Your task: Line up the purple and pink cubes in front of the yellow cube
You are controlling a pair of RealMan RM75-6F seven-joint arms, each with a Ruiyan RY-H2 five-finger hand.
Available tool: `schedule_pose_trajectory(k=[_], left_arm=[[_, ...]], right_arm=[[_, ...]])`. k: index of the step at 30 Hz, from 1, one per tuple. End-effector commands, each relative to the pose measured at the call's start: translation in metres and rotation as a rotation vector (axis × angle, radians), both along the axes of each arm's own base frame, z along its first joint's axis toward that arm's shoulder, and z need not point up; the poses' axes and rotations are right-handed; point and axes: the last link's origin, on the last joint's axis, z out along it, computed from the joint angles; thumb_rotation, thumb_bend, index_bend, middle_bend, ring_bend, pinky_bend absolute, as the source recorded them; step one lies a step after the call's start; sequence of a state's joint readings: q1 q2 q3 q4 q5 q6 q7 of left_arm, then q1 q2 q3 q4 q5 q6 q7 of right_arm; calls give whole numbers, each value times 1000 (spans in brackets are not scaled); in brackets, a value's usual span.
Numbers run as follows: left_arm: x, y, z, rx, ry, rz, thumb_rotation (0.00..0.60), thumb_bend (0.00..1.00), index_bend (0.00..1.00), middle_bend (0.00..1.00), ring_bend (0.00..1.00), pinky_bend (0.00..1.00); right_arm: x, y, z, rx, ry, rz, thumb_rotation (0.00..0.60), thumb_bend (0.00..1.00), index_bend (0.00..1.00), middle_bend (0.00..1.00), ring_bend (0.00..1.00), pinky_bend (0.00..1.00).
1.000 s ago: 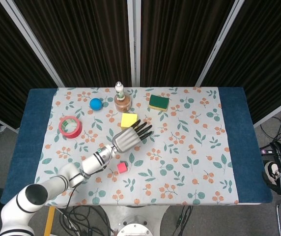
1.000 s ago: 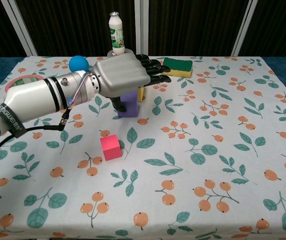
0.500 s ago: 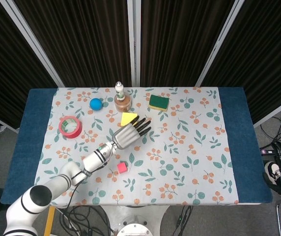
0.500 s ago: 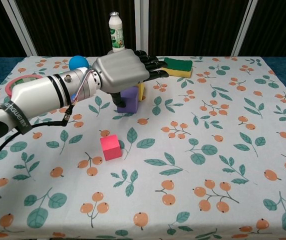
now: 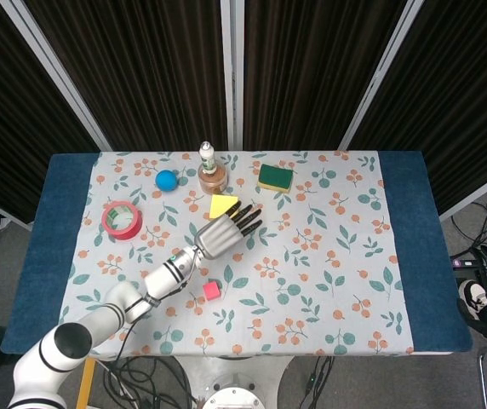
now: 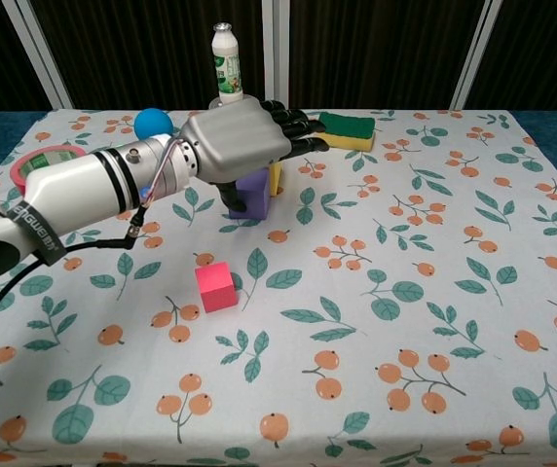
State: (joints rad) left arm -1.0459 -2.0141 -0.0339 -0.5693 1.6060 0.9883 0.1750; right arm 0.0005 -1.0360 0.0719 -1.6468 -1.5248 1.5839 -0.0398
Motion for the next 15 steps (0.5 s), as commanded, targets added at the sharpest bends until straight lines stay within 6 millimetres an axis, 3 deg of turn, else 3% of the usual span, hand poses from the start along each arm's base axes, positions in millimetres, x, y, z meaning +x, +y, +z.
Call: schedule_pose_trajectory(k=[1, 8, 15], left_arm=[[2, -3, 9, -7, -64, -2, 600, 15, 121, 26, 72, 152], [-6, -21, 49, -79, -122, -64, 600, 41, 130, 35, 71, 151], [-26, -59, 88, -223, -74, -81, 600, 147, 246, 49, 72, 148]], right_arm=[[0, 0, 0, 0, 0, 2, 600, 200, 25, 58, 0, 102], [2, -2, -1, 6, -3, 21, 600, 199, 25, 58, 0, 102], [5, -3, -3, 18, -6, 41, 600, 199, 25, 58, 0, 102]])
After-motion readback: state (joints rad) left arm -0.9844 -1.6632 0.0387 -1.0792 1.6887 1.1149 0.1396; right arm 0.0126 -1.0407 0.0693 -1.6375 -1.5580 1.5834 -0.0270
